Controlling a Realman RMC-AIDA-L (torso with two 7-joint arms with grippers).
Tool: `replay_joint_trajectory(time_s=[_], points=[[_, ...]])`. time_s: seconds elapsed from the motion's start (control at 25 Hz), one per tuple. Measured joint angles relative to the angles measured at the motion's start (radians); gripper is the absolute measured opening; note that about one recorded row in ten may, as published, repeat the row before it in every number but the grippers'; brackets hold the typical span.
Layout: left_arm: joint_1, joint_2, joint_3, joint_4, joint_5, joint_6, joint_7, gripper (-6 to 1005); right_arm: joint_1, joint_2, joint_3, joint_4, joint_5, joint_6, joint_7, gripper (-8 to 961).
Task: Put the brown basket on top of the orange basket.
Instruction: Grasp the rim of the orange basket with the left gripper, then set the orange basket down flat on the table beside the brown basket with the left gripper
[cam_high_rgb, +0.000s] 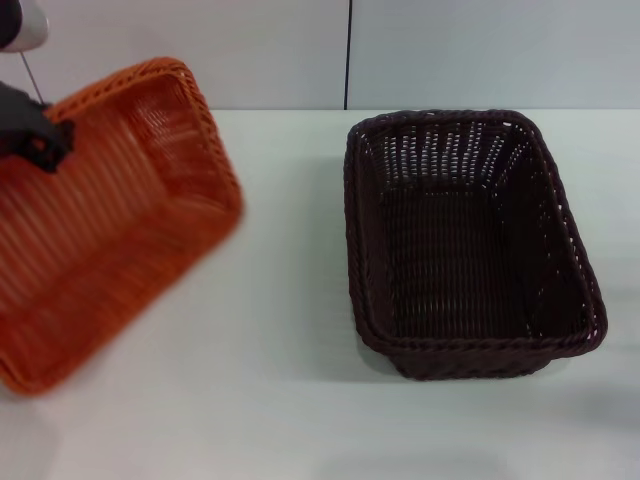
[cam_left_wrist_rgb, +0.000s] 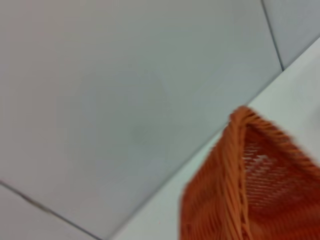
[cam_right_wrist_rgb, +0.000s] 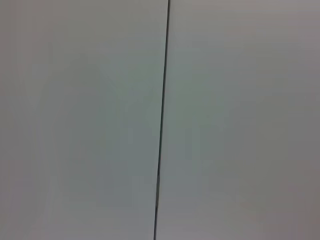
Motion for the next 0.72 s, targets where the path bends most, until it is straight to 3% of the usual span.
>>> replay_joint_trajectory(time_s=[0.24, 0.44, 0.6, 0.72], points=[[0.001, -0.002, -0.003, -0.142, -0.001, -0.077, 0.183, 173, -0.003, 0.001, 0.0, -0.008, 0.0, 0.011, 0.0, 685], [-0.014, -0.001, 0.0, -0.164, -0.001, -0.104, 0.246, 182, -0.007, 0.002, -0.001, -0.013, 0.0, 0.011, 0.0, 685], [-0.003, -0.004, 0.063, -0.164, -0.003, -0.116, 0.453, 189, -0.01, 0.003, -0.002, -0.016, 0.0, 0.013, 0.0, 685], [-0.007, -0.003, 0.072, -0.166, -0.003, -0.126, 0.474, 194, -0.011, 0.003, -0.002, -0.016, 0.0, 0.013, 0.0, 685]])
